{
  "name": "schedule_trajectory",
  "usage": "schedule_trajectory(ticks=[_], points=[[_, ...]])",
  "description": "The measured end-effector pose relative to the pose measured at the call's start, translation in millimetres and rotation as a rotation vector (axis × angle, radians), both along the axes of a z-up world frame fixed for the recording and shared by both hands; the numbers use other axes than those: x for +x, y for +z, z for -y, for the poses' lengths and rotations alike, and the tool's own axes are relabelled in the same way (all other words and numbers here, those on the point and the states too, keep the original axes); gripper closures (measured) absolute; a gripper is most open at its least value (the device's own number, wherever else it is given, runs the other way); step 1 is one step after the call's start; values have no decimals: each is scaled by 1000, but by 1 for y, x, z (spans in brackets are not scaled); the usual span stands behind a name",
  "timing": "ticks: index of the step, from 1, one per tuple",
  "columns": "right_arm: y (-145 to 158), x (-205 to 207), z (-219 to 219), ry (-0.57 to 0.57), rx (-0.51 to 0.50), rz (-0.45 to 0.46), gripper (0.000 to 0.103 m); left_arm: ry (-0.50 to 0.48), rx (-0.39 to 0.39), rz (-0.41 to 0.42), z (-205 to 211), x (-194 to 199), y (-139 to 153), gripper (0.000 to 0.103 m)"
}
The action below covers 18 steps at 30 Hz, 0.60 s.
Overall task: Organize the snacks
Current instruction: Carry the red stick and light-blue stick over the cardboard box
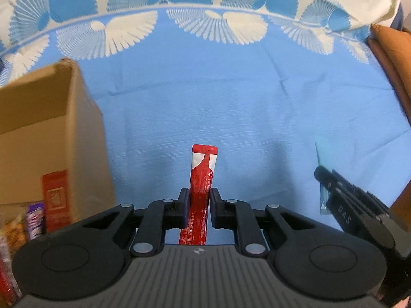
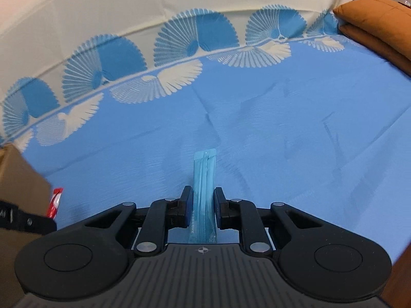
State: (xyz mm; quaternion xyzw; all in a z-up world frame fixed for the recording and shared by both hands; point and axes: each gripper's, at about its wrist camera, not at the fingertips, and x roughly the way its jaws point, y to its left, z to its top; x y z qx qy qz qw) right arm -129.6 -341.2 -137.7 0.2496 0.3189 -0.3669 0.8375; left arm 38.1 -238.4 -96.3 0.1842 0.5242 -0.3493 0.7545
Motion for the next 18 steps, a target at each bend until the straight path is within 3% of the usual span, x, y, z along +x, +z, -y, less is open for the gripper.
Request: schedule_trajectory(ticks=[11,18], points=[[69,-35,-94,189,-53,37,84,42,-55,126,-104,-33,68,85],[100,-40,-173,364,-46,55,84,116,-46,151,-195,-53,86,85]])
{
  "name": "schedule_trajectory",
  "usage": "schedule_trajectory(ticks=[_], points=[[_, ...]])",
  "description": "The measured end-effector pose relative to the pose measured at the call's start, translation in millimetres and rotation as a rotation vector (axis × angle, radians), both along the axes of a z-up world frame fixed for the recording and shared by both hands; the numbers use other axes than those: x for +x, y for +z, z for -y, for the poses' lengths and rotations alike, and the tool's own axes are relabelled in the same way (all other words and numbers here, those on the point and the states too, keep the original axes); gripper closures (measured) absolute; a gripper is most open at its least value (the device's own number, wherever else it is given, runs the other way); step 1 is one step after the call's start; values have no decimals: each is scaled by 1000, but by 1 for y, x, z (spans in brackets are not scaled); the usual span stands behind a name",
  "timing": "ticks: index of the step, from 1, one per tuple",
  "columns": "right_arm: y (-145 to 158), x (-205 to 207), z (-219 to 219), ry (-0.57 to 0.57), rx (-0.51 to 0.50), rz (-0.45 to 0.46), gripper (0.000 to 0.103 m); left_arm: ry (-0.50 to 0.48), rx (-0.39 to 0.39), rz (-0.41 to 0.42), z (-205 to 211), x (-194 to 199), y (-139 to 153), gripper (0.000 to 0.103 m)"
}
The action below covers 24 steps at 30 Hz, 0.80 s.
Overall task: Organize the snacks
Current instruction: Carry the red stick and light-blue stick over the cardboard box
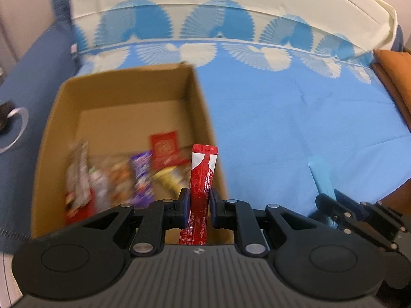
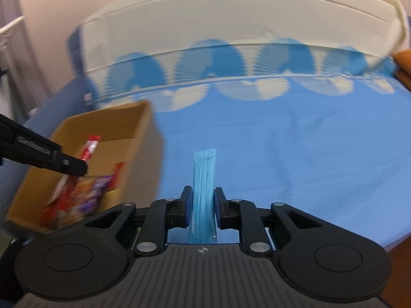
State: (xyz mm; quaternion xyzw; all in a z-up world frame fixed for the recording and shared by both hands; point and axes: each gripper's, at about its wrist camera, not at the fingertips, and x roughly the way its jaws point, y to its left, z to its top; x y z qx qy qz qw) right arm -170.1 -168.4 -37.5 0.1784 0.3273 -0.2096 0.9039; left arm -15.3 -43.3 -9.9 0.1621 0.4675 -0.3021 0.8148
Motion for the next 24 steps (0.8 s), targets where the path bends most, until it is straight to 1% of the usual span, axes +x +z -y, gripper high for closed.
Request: schedule_trajectory(ticks=[3,6,11,16,24], points=[[13,0,-33,73,-6,15,84,40,11,0,-39,-8,3,85],[20,4,-62,153,-43,10,84,85,14,4,-77,-14,2,85],[23,7,-93,215,-74,-15,84,145,-18,13,-118,-23,2,85],[32,-1,-113,226,-113,-6,84,154,-60,20,-135,-31,8,85],[38,-8,-121,217,-148,-3,84,144,-93,30,-139,-38,11,85]])
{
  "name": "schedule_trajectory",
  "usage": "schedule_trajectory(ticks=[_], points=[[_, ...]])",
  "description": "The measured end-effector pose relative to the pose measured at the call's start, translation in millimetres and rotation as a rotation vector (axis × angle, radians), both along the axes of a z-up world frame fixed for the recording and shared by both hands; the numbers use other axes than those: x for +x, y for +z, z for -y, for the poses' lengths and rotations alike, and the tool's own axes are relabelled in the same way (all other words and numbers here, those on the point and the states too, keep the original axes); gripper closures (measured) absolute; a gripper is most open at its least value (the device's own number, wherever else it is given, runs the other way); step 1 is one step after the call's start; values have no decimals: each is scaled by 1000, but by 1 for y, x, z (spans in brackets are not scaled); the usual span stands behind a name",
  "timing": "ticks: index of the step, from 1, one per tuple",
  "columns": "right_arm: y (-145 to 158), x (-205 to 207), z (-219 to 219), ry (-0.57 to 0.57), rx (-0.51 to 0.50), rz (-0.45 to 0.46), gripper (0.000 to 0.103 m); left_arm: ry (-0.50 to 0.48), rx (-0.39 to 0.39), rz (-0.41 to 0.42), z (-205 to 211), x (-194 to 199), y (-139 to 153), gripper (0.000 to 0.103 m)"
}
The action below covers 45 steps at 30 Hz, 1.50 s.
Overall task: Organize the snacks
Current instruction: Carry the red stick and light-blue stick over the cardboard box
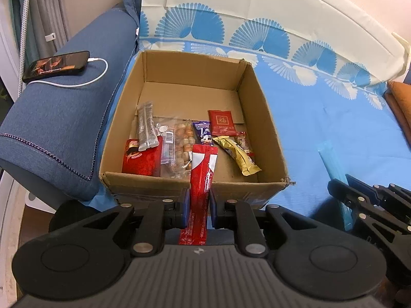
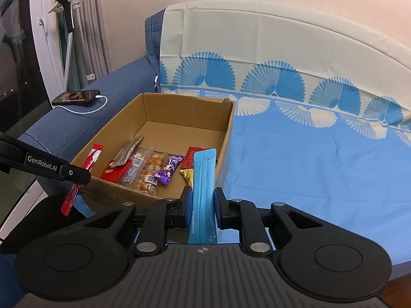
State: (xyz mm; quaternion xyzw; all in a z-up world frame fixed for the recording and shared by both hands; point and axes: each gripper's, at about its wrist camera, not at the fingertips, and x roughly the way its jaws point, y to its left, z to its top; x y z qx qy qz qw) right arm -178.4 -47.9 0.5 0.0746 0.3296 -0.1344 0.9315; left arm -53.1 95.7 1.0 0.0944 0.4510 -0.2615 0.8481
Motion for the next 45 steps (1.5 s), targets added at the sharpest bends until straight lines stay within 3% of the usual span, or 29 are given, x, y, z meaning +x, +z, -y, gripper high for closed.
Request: schedule_trajectory(ticks=[23,45], points=[[-3,6,-3,16,-9,-29,83,14,-5,-5,0,8,-3,85],[3,41,4,29,-21,-34,83,63,-27,-2,-2,52,3,85]])
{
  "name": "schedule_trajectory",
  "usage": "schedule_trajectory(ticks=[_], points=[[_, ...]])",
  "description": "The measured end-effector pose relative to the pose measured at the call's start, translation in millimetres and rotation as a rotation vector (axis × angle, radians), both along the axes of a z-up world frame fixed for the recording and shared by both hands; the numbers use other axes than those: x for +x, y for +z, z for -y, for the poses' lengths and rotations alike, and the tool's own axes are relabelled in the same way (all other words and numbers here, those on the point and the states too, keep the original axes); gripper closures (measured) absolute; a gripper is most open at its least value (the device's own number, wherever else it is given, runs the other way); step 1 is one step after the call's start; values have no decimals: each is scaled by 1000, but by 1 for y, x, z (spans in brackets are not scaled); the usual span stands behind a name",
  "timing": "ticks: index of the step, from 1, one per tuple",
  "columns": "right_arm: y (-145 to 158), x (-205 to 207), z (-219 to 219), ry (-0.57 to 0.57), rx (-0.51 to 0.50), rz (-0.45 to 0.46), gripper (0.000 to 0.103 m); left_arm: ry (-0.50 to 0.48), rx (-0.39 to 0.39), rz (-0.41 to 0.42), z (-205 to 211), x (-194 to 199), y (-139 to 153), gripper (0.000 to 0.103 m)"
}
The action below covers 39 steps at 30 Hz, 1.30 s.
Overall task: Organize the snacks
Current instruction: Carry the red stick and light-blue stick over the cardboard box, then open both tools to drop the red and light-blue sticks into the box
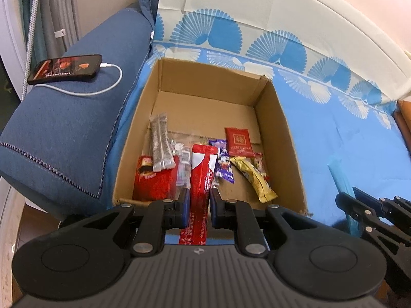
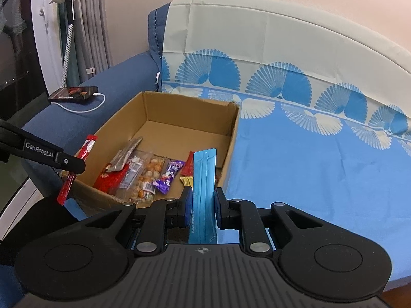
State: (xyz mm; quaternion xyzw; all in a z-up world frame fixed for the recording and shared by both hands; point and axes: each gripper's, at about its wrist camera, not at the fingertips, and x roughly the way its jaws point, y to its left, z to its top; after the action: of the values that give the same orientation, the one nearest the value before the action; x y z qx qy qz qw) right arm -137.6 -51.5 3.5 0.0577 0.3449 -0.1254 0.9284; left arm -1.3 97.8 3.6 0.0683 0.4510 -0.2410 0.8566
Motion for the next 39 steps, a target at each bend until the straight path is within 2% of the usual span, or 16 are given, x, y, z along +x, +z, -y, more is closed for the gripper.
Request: schedule_trajectory(ticks=[16,39], points=[[-7,57,10,27,32,-12,83,-6,8,5,31,51,-5,85],[-51,155,54,-2,118,-59,83,-22,109,-57,92,144,-62,85]])
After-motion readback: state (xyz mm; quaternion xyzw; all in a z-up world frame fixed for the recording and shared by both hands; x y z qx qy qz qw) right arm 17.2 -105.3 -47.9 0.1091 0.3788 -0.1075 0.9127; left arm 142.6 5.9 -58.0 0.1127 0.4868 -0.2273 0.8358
